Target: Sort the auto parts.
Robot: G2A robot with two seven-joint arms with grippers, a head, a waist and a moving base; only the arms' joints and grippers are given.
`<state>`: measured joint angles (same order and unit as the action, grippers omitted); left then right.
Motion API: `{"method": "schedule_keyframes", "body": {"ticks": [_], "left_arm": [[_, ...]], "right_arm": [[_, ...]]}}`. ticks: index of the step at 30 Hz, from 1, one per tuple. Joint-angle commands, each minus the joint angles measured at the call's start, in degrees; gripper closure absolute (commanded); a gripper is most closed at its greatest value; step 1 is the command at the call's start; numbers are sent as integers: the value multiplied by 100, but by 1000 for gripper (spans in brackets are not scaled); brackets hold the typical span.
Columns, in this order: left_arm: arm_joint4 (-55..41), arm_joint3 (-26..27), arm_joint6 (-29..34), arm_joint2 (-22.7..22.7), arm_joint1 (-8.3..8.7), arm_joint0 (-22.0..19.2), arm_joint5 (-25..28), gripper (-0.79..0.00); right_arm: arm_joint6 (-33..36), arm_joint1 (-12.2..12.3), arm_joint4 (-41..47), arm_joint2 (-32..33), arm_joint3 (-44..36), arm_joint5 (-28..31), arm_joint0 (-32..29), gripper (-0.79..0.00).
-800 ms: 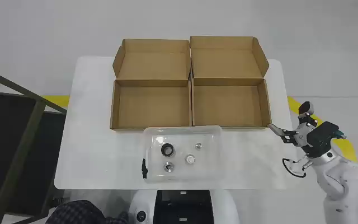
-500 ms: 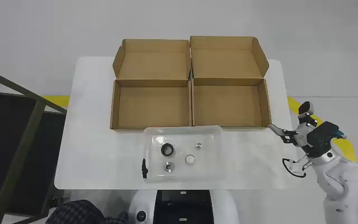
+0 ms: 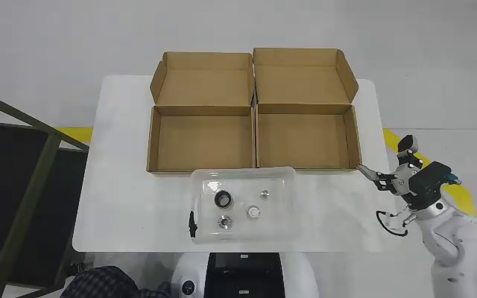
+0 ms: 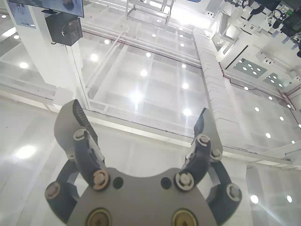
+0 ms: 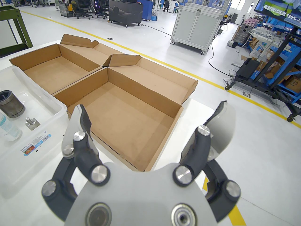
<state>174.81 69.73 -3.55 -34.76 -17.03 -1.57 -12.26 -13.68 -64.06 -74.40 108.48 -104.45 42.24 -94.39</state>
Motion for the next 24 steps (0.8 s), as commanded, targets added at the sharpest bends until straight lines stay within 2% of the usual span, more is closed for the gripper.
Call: {"method": "schedule_keyframes", "body": {"ticks": [1,7,24], "left_arm": [[0,0,0,0,0,0,0,-785],[0,0,0,0,0,0,0,-785],[0,0,0,0,0,0,0,-785]], "right_arm": [[117,10,-23,-70,-91,65,27,-785],[466,56,-195,-367,-420,504,183,-785],[2101,90,-472,-2209,-1273,1170,577,-785]]}}
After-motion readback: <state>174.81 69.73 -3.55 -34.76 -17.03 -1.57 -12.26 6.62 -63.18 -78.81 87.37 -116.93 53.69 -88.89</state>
